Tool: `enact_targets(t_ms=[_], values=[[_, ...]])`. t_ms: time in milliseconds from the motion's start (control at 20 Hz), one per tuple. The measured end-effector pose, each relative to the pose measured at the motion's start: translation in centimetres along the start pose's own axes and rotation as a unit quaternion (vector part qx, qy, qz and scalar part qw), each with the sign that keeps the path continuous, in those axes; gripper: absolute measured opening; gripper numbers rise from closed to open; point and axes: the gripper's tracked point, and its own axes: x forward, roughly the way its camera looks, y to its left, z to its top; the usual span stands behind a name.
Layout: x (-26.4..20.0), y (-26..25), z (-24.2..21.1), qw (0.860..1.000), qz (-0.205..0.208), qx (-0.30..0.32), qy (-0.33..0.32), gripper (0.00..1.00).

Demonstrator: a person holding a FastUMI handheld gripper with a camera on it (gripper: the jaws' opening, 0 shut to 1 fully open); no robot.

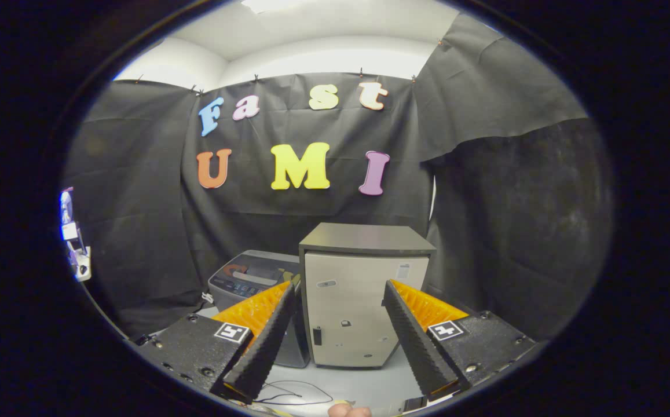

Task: Put the clothes into the washing machine and then close the washing machine lid.

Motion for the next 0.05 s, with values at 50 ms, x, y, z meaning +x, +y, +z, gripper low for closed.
enact_targets(t_ms=[50], values=[[0.03,-0.06,-0.03,1.0,0.001,0.0,-0.001,0.97]])
